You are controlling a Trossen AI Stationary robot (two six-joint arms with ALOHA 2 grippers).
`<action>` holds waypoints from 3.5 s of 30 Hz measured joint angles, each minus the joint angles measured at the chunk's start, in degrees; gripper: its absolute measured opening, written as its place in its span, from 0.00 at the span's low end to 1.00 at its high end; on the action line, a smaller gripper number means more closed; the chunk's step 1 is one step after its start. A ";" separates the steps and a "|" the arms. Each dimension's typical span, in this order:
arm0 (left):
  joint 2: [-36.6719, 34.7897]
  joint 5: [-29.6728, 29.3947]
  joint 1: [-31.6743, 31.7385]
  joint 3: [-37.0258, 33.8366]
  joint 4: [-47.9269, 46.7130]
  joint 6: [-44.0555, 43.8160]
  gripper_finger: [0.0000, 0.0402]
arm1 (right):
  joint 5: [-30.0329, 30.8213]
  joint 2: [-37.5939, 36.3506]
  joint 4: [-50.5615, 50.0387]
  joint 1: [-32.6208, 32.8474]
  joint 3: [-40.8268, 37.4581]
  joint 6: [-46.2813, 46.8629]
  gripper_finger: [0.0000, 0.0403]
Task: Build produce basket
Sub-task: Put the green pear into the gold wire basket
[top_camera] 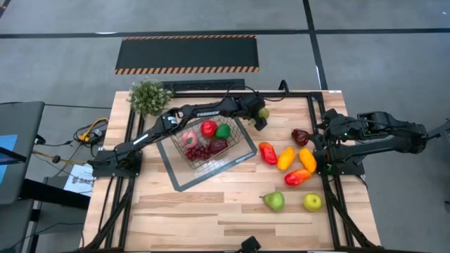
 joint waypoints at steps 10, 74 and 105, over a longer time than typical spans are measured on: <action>0.03 0.08 0.50 -0.01 -0.16 -0.89 0.66 | 0.00 0.00 -0.04 0.00 0.00 -0.09 0.96; -56.92 -14.43 -19.96 -58.68 -29.16 -25.32 0.69 | 0.11 0.00 -0.75 0.00 -0.02 -3.10 0.96; -56.19 -3.51 -19.44 -66.20 -18.12 -19.08 0.91 | 0.17 0.00 -0.44 0.00 -0.02 -2.67 0.96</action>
